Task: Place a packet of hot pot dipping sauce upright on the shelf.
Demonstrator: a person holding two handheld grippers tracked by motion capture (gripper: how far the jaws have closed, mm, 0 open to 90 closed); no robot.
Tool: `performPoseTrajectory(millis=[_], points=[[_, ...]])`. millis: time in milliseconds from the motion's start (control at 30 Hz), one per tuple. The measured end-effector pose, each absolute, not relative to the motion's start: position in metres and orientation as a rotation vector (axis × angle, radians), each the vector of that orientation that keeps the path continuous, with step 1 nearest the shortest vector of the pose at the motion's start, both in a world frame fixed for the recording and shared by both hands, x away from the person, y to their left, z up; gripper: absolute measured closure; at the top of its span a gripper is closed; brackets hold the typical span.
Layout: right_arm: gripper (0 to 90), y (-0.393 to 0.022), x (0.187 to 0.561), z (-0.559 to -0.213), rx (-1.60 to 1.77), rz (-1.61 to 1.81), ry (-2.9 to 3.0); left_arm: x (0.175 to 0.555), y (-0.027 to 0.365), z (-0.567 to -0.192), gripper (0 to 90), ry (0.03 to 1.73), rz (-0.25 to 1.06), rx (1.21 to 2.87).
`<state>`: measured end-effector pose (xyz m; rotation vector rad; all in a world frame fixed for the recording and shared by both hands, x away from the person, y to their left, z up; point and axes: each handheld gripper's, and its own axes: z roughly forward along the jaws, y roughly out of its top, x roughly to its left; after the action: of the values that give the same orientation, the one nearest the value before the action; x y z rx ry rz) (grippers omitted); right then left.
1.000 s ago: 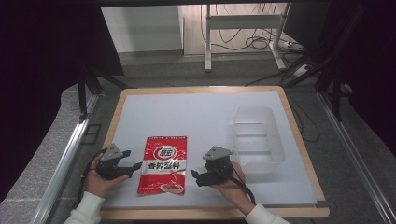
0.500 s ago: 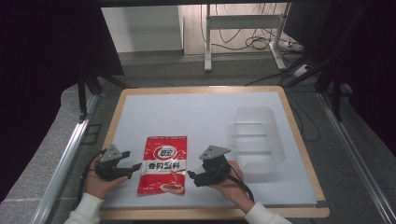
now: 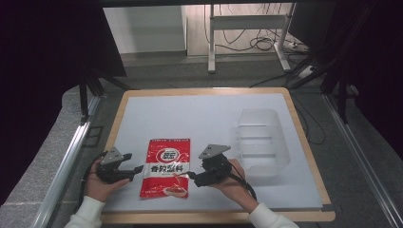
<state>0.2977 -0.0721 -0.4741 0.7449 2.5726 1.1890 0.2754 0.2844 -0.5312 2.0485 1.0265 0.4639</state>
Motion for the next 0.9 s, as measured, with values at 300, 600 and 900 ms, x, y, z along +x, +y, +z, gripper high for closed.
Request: performPoseTrajectory(millis=[300,600,900], points=[[22.3,-0.055,0.324,-0.46,0.759,1.159,2.626,0.274,0.288,-0.53,29.2,1.037,0.466,2.025],[24.5,-0.043,0.368,-0.453,0.807,1.096,2.705,0.274,0.289,-0.53,29.2,1.031,0.459,2.027],[24.5,-0.032,0.413,-0.458,0.879,1.033,2.824,0.274,0.287,-0.531,29.2,1.028,0.458,2.035]])
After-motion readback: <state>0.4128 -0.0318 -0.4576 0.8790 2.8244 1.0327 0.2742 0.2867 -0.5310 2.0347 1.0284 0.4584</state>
